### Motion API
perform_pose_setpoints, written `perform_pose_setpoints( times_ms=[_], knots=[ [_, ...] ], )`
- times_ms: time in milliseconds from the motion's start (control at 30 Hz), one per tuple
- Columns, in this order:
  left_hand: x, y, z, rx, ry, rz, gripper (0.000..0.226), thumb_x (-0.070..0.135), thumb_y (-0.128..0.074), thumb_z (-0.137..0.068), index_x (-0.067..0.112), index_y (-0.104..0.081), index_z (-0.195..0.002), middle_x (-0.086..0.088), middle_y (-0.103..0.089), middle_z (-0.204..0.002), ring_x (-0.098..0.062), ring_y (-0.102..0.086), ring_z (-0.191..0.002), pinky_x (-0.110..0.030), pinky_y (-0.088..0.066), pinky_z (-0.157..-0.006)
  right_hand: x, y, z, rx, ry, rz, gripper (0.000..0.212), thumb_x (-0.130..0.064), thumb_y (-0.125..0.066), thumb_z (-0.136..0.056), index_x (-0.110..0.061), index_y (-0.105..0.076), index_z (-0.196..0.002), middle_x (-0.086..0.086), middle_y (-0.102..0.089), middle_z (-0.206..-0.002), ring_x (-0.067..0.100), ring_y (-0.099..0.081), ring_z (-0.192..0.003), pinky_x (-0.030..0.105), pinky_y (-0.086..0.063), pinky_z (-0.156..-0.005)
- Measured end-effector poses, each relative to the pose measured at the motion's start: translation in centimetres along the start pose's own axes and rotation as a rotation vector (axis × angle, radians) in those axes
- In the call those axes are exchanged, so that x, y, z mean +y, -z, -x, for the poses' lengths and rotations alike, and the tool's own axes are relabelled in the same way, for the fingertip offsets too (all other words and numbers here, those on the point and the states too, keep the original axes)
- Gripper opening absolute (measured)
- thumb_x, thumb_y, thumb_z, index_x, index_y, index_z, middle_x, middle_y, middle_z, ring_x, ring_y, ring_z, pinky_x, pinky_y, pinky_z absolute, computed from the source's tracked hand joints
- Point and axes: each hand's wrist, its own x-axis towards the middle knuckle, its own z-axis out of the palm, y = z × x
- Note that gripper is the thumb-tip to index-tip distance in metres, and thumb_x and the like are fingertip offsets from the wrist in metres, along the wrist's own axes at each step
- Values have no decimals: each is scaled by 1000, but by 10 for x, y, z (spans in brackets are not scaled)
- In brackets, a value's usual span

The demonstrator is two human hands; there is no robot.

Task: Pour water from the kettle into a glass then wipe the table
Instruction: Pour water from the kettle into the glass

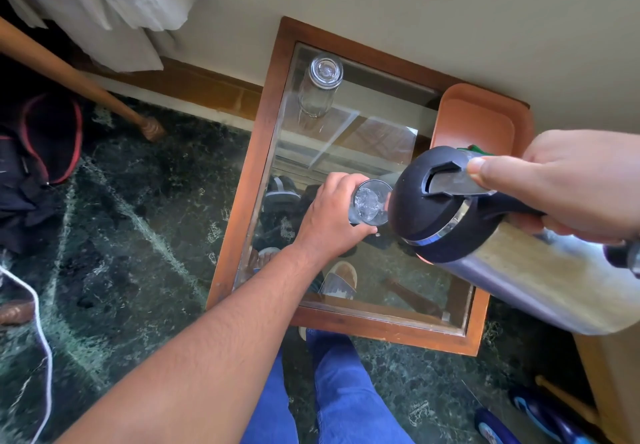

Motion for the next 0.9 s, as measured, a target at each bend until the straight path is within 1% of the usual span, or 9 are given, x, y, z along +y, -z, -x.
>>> perform_pose_setpoints(
  times_ms=[167,400,600,733,900],
  knots=[
    [2,0,2,7,-2,-13,77,35,-92,-67,29,-54,-133,7,-49,-129,-18,-55,-118,-44,-51,-96,-7,3,2,17,-14,43,78,-55,-36,-89,-6,-48,-29,4,-41,-23,11,-30,-12,21,-24,-40],
    [3,6,2,13,14,-7,78,33,-93,-65,29,-53,-132,6,-49,-130,-20,-55,-119,-40,-50,-96,-7,4,2,35,-4,24,77,-56,-35,-89,-6,-52,-33,4,-42,-24,11,-29,-14,21,-25,-40],
    [3,6,0,14,11,-8,77,35,-92,-67,27,-55,-134,5,-49,-130,-21,-55,-120,-42,-50,-96,-7,3,1,29,7,37,79,-55,-34,-88,-8,-48,-27,2,-41,-22,10,-30,-13,25,-25,-42],
    [2,4,0,16,10,5,77,34,-92,-67,26,-55,-134,5,-49,-130,-21,-56,-119,-44,-51,-96,-4,2,0,33,20,32,78,-54,-35,-88,-7,-49,-28,3,-42,-23,10,-30,-13,24,-25,-42],
    [0,2,-1,10,3,9,77,34,-93,-67,27,-55,-133,5,-49,-130,-20,-55,-119,-43,-50,-98,3,-3,-6,52,45,33,76,-56,-34,-85,-10,-49,-26,2,-41,-23,9,-30,-14,25,-27,-42]
  ],
)
